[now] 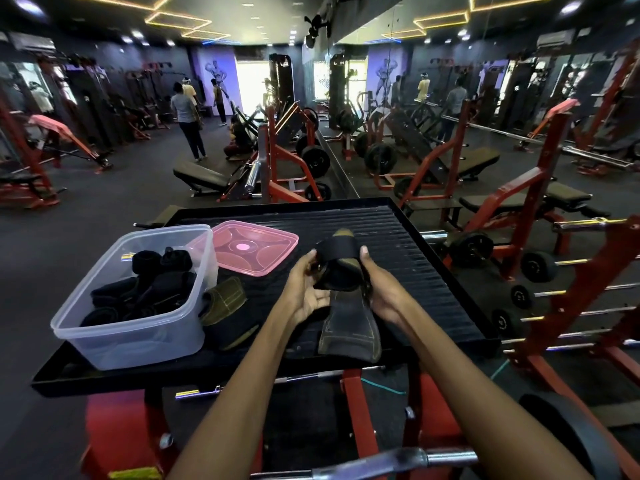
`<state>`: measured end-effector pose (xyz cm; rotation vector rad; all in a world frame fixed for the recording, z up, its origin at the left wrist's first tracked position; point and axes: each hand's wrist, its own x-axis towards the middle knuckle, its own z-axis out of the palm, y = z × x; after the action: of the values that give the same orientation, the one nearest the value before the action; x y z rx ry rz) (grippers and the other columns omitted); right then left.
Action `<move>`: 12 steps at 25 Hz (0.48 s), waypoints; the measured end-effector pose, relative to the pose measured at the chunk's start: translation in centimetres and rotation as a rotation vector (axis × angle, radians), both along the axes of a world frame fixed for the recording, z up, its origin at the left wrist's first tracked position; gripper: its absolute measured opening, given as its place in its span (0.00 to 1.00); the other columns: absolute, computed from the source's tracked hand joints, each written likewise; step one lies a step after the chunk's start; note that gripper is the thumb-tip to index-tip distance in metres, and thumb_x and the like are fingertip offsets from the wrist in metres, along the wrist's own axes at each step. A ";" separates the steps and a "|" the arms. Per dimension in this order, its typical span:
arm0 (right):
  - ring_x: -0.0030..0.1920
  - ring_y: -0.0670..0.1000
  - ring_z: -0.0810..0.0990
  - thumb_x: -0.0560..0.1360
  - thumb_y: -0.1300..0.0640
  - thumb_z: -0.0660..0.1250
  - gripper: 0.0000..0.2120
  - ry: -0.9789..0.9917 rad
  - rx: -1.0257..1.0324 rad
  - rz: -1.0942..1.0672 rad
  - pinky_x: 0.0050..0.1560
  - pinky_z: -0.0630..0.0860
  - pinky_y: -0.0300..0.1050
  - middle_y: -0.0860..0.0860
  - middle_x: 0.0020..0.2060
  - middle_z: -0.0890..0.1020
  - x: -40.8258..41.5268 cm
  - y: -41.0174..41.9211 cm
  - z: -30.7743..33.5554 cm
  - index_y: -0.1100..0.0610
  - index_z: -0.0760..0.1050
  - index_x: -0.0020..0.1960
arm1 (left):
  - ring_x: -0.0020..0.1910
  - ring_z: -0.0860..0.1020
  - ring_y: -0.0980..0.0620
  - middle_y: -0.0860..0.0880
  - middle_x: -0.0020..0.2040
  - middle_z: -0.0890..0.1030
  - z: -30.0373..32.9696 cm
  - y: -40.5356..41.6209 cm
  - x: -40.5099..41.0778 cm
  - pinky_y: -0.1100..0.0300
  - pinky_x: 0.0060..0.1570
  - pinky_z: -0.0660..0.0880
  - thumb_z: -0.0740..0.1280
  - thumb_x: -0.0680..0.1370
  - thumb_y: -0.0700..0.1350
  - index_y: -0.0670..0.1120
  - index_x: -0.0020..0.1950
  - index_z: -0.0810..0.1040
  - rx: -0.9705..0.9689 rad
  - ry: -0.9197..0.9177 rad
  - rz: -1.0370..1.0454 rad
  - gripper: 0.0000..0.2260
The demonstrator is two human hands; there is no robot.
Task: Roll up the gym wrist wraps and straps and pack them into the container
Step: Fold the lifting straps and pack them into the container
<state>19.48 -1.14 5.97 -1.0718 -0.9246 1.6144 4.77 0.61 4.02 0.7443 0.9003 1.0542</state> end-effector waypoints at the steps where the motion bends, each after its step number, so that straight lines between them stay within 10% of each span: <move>1: 0.49 0.53 0.82 0.79 0.42 0.55 0.26 -0.052 0.000 0.020 0.48 0.80 0.44 0.58 0.50 0.83 -0.1 -0.2 0.1 0.62 0.77 0.59 | 0.43 0.82 0.44 0.45 0.50 0.82 -0.5 0.2 -0.2 0.49 0.45 0.77 0.56 0.79 0.58 0.48 0.53 0.77 -0.012 -0.002 -0.016 0.18; 8: 0.42 0.52 0.84 0.77 0.47 0.64 0.17 -0.377 -0.093 0.296 0.38 0.82 0.45 0.55 0.48 0.83 2.0 -2.1 -2.2 0.56 0.73 0.61 | 0.63 0.76 0.46 0.45 0.67 0.75 -3.3 1.2 -1.5 0.47 0.45 0.80 0.63 0.76 0.58 0.46 0.71 0.66 0.013 -0.217 0.272 0.27; 12: 0.33 0.49 0.79 0.80 0.63 0.58 0.09 -0.132 0.048 0.121 0.31 0.80 0.42 0.57 0.43 0.78 2.9 -1.5 -3.4 0.55 0.71 0.57 | 0.67 0.72 0.45 0.48 0.70 0.71 -4.4 1.6 -2.4 0.45 0.46 0.78 0.66 0.74 0.56 0.53 0.72 0.62 0.036 -0.236 0.346 0.28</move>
<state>22.41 -2.60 2.61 -1.1180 -1.1297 1.6256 2.42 2.20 -0.35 0.4878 0.8232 1.4348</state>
